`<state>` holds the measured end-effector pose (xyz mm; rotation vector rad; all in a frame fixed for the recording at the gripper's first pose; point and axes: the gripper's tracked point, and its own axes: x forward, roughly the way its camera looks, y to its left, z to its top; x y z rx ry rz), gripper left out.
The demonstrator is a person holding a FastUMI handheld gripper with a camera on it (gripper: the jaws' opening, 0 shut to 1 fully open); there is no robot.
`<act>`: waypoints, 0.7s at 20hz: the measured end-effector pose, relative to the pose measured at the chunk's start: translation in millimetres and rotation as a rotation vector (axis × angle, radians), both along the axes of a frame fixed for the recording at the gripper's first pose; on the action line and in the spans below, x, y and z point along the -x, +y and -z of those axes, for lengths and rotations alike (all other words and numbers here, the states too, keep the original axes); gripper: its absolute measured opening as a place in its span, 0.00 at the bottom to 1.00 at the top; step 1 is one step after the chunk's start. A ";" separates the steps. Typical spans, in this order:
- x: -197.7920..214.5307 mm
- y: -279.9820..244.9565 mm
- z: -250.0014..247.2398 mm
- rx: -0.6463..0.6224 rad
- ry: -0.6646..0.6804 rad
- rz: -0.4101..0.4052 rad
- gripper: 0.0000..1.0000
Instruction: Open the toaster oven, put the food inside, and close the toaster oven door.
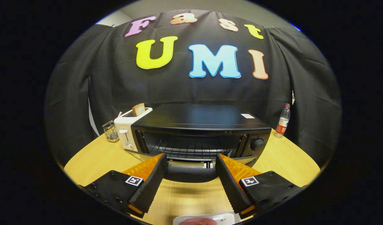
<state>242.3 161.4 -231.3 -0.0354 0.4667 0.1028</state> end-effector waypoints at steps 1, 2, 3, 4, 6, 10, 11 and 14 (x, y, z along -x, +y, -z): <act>1.6 -0.1 1.3 -0.001 0.006 0.000 0.98; 4.0 -0.4 3.6 -0.002 0.014 -0.002 0.98; 5.2 -0.8 3.1 -0.001 0.019 0.000 0.98; 5.6 -1.2 4.4 0.006 0.022 -0.001 0.98; 6.6 -3.4 5.6 0.017 0.032 0.002 0.98; 10.2 -4.1 10.2 0.027 0.059 0.004 0.98; 11.8 -4.2 10.0 0.030 0.067 0.003 0.98; 18.5 -5.1 13.6 0.040 0.121 0.000 0.98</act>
